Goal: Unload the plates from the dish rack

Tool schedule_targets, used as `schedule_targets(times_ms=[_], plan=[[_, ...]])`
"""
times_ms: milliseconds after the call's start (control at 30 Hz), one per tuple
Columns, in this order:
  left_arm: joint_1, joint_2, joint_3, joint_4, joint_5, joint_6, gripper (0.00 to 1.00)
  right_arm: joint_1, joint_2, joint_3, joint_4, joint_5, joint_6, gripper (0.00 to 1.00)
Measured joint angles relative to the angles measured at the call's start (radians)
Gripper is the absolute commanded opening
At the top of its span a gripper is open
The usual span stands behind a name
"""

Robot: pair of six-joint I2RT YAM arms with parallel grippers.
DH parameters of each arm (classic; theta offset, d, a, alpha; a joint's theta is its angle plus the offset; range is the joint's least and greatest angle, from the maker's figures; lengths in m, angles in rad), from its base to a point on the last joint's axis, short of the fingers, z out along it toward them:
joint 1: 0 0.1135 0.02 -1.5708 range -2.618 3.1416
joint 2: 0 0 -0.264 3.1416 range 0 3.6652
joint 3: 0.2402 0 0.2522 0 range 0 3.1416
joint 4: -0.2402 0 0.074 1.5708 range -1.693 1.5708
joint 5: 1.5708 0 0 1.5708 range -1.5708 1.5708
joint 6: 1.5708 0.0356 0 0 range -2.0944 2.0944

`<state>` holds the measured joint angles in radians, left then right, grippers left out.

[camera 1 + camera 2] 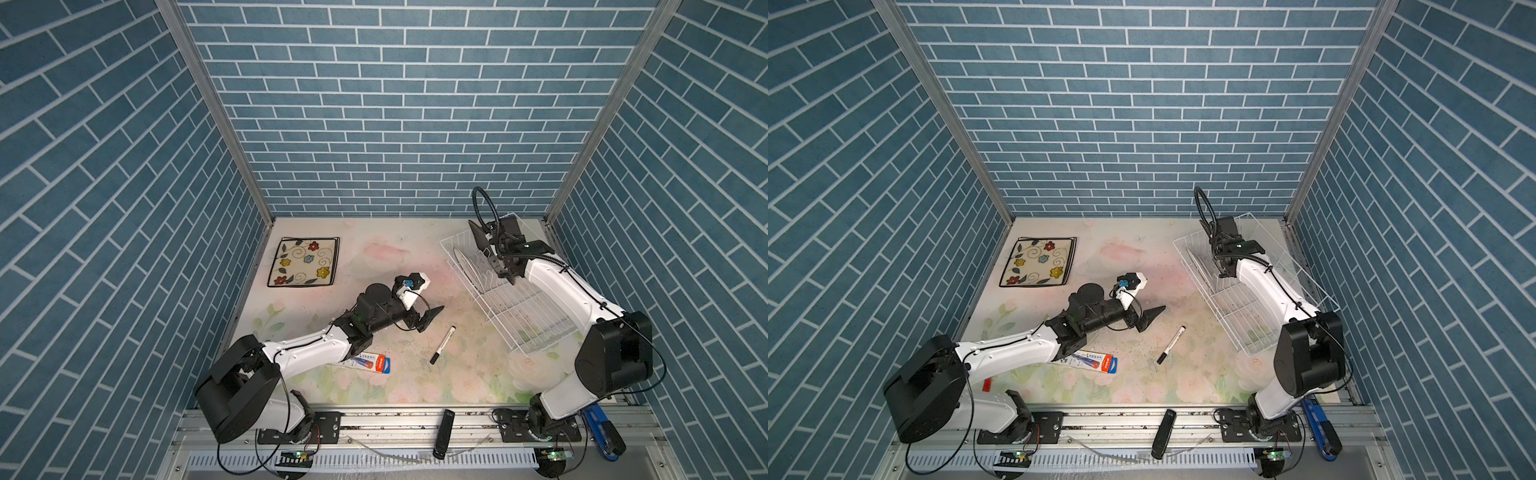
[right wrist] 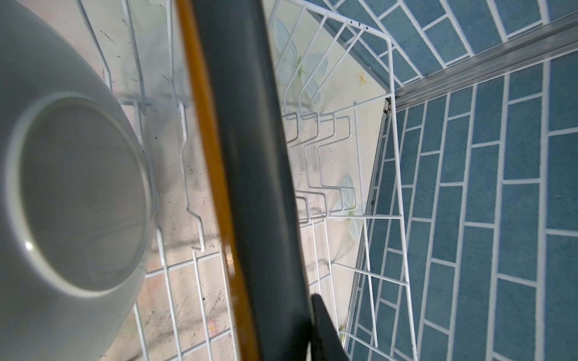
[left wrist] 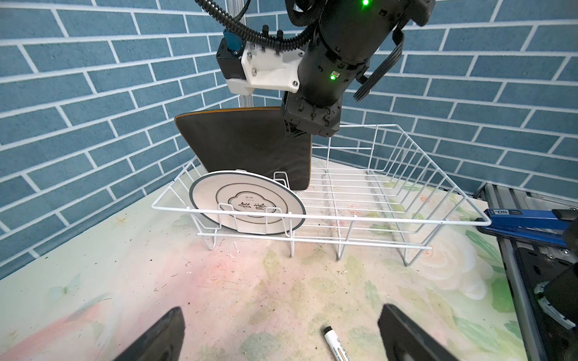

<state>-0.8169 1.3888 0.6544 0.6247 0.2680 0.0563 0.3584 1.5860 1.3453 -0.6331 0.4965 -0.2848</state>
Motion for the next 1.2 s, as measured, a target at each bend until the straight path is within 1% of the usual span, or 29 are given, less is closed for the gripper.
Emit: schedule_targets(times_ms=[100, 500, 800, 1200], plan=[[0.000, -0.002, 0.000, -0.014, -0.003, 0.000, 0.98, 0.004, 0.000, -0.001, 0.002, 0.006, 0.000, 0.00], [0.000, -0.014, 0.011, -0.040, -0.023, -0.011, 0.99, 0.014, -0.006, -0.013, 0.027, 0.023, 0.019, 0.00], [0.000, -0.042, 0.016, -0.100, -0.064, -0.023, 0.99, 0.015, -0.077, -0.069, 0.074, 0.016, 0.024, 0.00], [0.000, -0.084, 0.016, -0.139, -0.091, -0.031, 0.99, 0.019, -0.122, -0.120, 0.146, -0.015, 0.061, 0.00]])
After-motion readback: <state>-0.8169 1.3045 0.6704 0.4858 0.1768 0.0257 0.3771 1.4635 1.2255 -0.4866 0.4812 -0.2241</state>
